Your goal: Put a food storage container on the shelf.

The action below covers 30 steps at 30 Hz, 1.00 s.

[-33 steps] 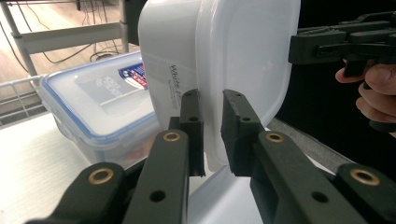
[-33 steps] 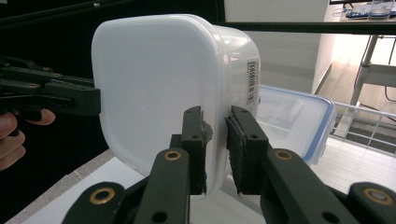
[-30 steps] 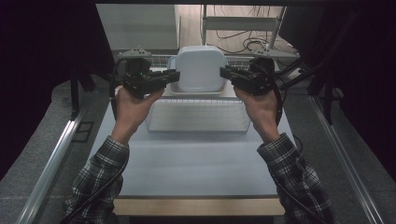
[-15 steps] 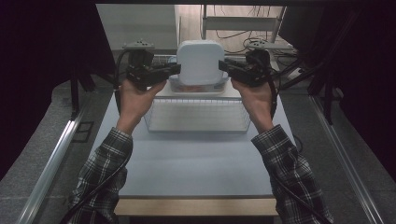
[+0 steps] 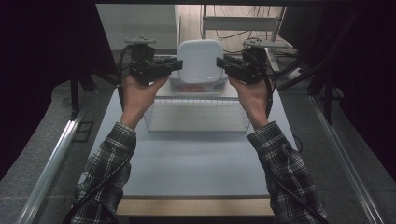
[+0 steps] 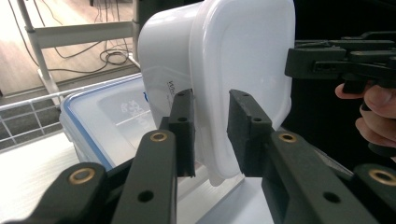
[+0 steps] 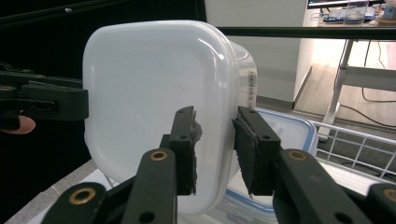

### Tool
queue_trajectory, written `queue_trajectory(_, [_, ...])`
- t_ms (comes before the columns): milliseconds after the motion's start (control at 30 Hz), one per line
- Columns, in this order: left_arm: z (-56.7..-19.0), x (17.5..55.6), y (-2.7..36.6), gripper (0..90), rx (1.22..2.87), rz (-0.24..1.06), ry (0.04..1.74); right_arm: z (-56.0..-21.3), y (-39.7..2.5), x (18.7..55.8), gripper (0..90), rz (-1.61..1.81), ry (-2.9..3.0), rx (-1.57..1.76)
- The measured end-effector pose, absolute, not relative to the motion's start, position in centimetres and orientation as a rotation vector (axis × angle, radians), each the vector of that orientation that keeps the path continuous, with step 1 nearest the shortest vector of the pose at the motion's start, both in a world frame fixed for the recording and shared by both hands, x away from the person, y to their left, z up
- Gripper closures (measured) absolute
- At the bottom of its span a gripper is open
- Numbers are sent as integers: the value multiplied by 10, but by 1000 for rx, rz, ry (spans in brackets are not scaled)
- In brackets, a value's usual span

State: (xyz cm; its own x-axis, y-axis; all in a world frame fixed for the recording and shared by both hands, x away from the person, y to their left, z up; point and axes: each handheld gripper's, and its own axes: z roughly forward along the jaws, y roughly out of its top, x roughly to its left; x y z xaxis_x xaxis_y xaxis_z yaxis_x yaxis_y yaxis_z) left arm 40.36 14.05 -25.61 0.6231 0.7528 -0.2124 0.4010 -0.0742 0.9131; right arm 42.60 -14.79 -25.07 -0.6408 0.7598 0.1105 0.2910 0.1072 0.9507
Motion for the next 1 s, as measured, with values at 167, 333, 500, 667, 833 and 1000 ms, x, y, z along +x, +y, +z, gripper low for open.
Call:
queue_trajectory(167, [-255, 407, 139, 697, 1689, 384, 956, -250, -145, 430, 636, 1536, 1981, 1022])
queue_trajectory(333, [-256, 411, 137, 670, 1681, 389, 964, -249, -144, 434, 612, 1546, 1973, 1040])
queue_trajectory(500, [-255, 417, 135, 661, 1689, 400, 981, -249, -142, 437, 606, 1537, 1973, 1039])
queue_trajectory(667, [-257, 422, 135, 656, 1691, 387, 985, -249, -141, 440, 580, 1539, 1973, 1051])
queue_trajectory(833, [-259, 425, 136, 630, 1674, 369, 997, -250, -138, 443, 547, 1512, 1968, 1054])
queue_trajectory(1000, [-258, 428, 138, 609, 1677, 353, 1009, -252, -135, 447, 533, 1501, 1971, 1061])
